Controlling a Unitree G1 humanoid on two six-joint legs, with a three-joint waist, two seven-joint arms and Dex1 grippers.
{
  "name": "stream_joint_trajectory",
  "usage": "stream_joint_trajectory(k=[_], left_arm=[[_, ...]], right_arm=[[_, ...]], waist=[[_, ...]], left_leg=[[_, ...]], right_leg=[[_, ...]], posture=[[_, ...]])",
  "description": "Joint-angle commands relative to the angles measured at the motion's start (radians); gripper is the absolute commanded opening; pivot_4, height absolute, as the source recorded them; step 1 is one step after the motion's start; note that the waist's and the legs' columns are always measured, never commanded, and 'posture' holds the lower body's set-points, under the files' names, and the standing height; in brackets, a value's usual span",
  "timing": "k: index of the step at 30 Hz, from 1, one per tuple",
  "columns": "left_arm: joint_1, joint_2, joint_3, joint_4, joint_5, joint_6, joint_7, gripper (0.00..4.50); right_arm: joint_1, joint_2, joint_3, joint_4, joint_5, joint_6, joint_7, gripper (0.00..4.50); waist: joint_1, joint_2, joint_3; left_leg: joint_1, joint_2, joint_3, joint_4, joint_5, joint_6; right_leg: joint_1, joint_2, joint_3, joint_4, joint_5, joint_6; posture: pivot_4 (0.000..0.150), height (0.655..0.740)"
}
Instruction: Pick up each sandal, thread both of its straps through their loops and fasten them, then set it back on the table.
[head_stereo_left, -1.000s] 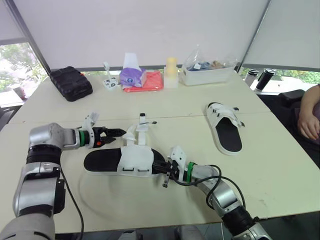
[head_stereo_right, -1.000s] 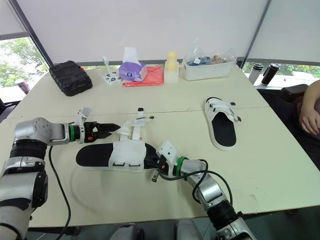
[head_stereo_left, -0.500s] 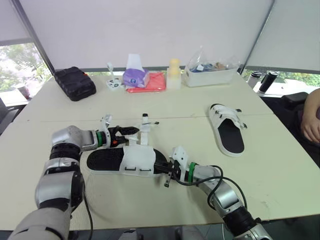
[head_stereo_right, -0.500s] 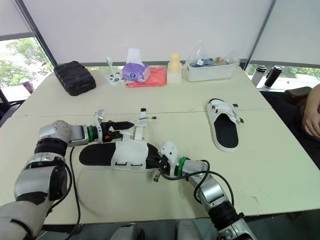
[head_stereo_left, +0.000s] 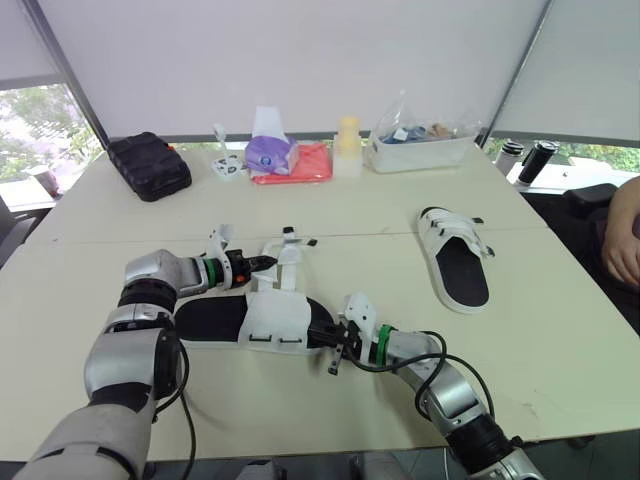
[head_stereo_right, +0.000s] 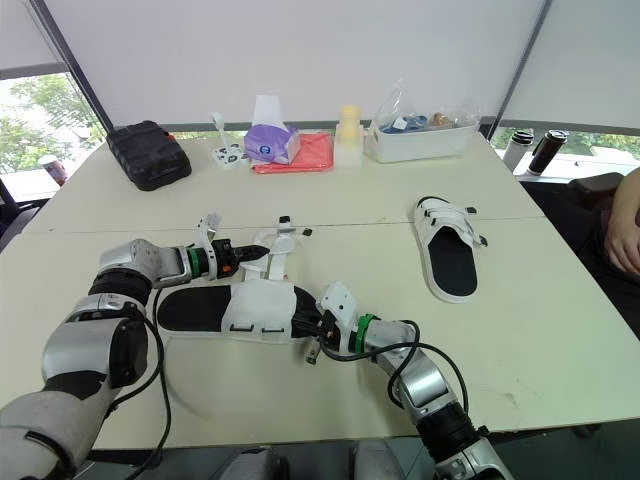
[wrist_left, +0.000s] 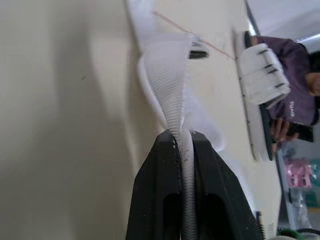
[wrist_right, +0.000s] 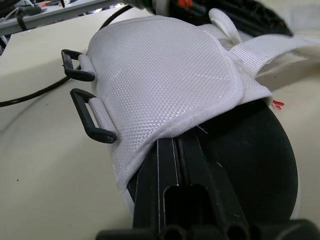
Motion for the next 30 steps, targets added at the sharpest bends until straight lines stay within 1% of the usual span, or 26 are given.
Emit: stream_joint_trajectory(k=[1,3,7,10,12,13,15,17,19,20,22,23,24,26,28,30], left_arm=[[0.008,0.051,0.017,-0.216,-0.055,0.058,-0.052,0.10],[0.066,0.064,0.008,-0.386,-0.066,0.030,-0.066,0.10],[0.213,0.064,-0.011,-0.778,-0.075,-0.093,-0.067,0.10],[0.304,0.092,-0.069,-0.962,-0.041,-0.194,-0.089,0.10],[0.357,0.117,-0.117,-1.030,0.025,-0.325,-0.094,0.10],[0.383,0.125,-0.144,-1.051,0.080,-0.447,-0.097,0.10],[0.423,0.136,-0.180,-1.089,0.149,-0.628,-0.107,0.10],[0.476,0.176,-0.236,-1.109,0.252,-0.885,-0.151,0.10],[0.525,0.230,-0.278,-1.067,0.366,-1.213,-0.181,0.10],[0.540,0.254,-0.290,-1.019,0.425,-1.408,-0.171,0.10],[0.539,0.274,-0.295,-0.910,0.508,-1.728,-0.119,0.10],[0.517,0.274,-0.276,-0.828,0.582,-1.955,-0.058,0.10],[0.501,0.267,-0.257,-0.757,0.601,-2.073,-0.017,0.10],[0.434,0.246,-0.195,-0.585,0.726,-2.401,0.047,0.10],[0.370,0.223,-0.113,-0.430,0.870,-2.524,0.152,0.10],[0.323,0.206,-0.023,-0.360,1.040,-2.594,0.241,0.10]], right_arm=[[0.014,-0.013,0.015,0.067,-0.048,0.040,-0.022,0.00],[0.014,-0.016,0.015,0.069,-0.048,0.038,-0.020,0.00],[0.009,-0.021,0.017,0.079,-0.048,0.032,-0.016,0.00],[-0.002,-0.022,0.017,0.093,-0.049,0.025,-0.012,0.00],[-0.007,-0.023,0.017,0.101,-0.049,0.019,-0.009,0.00],[-0.008,-0.024,0.017,0.104,-0.049,0.016,-0.008,0.00],[-0.009,-0.027,0.016,0.110,-0.049,0.011,-0.004,0.00],[-0.011,-0.031,0.016,0.116,-0.051,0.006,0.001,0.00],[-0.011,-0.034,0.016,0.120,-0.053,0.003,0.004,0.00],[-0.012,-0.036,0.016,0.123,-0.054,0.000,0.006,0.00],[-0.016,-0.037,0.014,0.133,-0.054,-0.006,0.007,0.00],[-0.018,-0.037,0.014,0.139,-0.056,-0.011,0.007,0.00],[-0.020,-0.036,0.013,0.144,-0.056,-0.014,0.006,0.00],[-0.023,-0.033,0.010,0.152,-0.055,-0.018,0.003,0.00],[-0.023,-0.027,0.012,0.155,-0.055,-0.018,-0.001,0.00],[-0.021,-0.024,0.015,0.153,-0.055,-0.016,-0.003,0.00]], waist=[[-0.004,-0.001,0.000],[-0.007,0.000,0.001],[-0.010,-0.001,0.002],[-0.006,-0.001,0.002],[-0.005,-0.001,0.003],[-0.005,0.000,0.003],[0.000,0.000,0.003],[0.003,0.000,0.003],[0.006,0.000,0.004],[0.006,0.000,0.004],[0.009,0.001,0.004],[0.011,0.001,0.004],[0.014,0.001,0.004],[0.015,0.001,0.004],[0.015,0.000,0.004],[0.014,0.000,0.004]], left_leg=[[0.000,0.000,0.000,0.000,0.000,0.000],[0.000,0.001,0.000,-0.001,0.000,0.000],[-0.001,0.005,0.000,-0.001,0.000,0.000],[-0.001,0.006,0.000,-0.001,0.000,-0.001],[-0.001,0.006,0.000,-0.001,0.000,-0.001],[-0.001,0.006,0.001,-0.001,0.000,-0.001],[-0.001,0.007,0.001,-0.002,0.000,-0.001],[-0.001,0.007,0.001,-0.002,0.000,-0.001],[-0.001,0.008,0.002,-0.003,0.000,-0.001],[-0.001,0.008,0.002,-0.003,0.000,-0.001],[-0.001,0.009,0.003,-0.004,0.000,-0.001],[-0.001,0.009,0.003,-0.004,0.000,-0.001],[-0.001,0.009,0.003,-0.004,0.000,-0.001],[-0.002,0.010,0.003,-0.004,0.000,-0.001],[-0.003,0.010,0.003,-0.003,0.000,-0.001],[-0.003,0.010,0.003,-0.003,0.000,0.000]], right_leg=[[0.000,0.000,0.000,0.000,0.000,0.000],[0.000,0.000,0.000,0.000,0.000,0.000],[-0.001,-0.002,0.001,-0.001,0.000,0.000],[-0.001,-0.002,0.001,-0.001,0.001,-0.001],[-0.001,-0.002,0.002,-0.002,0.001,-0.001],[-0.001,-0.002,0.002,-0.002,0.001,-0.002],[-0.001,-0.002,0.002,-0.003,0.001,-0.002],[-0.001,-0.002,0.001,-0.004,0.001,-0.002],[-0.001,-0.002,0.002,-0.005,0.001,-0.003],[-0.001,-0.002,0.002,-0.006,0.002,-0.004],[-0.001,-0.002,0.002,-0.007,0.001,-0.008],[-0.001,-0.002,0.002,-0.007,0.001,-0.009],[-0.001,-0.002,0.002,-0.008,0.001,-0.009],[-0.001,-0.002,0.001,-0.010,0.001,-0.009],[-0.001,-0.002,0.001,-0.010,0.001,-0.008],[-0.001,-0.001,-0.001,-0.010,0.003,-0.006]], posture=[[0.150,0.7400],[0.150,0.7400],[0.150,0.7400],[0.150,0.7400],[0.150,0.7400],[0.150,0.7400],[0.150,0.7400],[0.150,0.7400],[0.150,0.7400],[0.150,0.7400],[0.150,0.7400],[0.150,0.7400],[0.150,0.7400],[0.150,0.7400],[0.150,0.7400],[0.150,0.7400]])
